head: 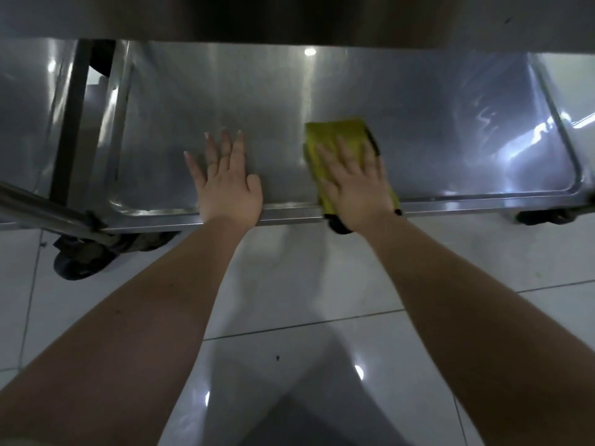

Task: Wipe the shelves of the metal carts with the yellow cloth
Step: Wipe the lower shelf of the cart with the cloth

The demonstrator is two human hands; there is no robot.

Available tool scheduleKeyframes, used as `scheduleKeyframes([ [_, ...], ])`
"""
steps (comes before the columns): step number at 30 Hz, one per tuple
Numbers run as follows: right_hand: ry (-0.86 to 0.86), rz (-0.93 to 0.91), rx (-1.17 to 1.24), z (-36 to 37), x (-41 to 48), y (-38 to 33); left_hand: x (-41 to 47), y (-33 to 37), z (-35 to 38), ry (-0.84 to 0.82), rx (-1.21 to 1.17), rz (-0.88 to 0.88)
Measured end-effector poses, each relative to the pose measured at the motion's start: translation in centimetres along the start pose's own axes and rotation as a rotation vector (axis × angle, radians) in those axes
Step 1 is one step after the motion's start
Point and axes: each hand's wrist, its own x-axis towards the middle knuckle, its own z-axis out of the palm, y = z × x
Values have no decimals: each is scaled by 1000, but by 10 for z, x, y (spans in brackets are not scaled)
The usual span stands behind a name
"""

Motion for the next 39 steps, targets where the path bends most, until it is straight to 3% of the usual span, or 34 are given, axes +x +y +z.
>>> scheduleKeyframes([
  [3, 12, 252, 17, -3, -19, 56, 1, 1, 1, -5, 15, 27],
  [6, -8, 373, 43, -2, -22, 50, 1, 0, 1, 3, 5, 52],
  [8, -42, 307, 20, 0, -17, 21, 1, -1, 0, -6, -28, 68],
  [12, -63, -67, 8, 4, -17, -58, -1, -5, -14, 3, -244, 93],
  [14, -80, -140, 25, 4, -17, -80, -4, -16, -23, 56, -284, 78],
  [18, -61, -107, 11, 6, -17, -84, -5, -71, -37, 45, -12, 177],
  [20, -56, -99, -7, 7, -17, -83, 1, -110, -44, 30, 84, 122],
  [23, -64, -74, -29, 6, -17, -87, 1, -144, -48, -3, 109, 39],
  [29, -47, -96, -9, 2, 25, -73, -2, -144, -39, -15, 54, 13],
  [34, -49, 226, 109, -3, 86, -123, -4, -147, -35, 40, 18, 44],
  [36, -60, 72, 70, 0, 89, -180, -4, -147, -35, 56, -4, 36],
  [39, -97, -339, 6, 6, 74, -248, -5, -147, -35, 90, -34, 46],
])
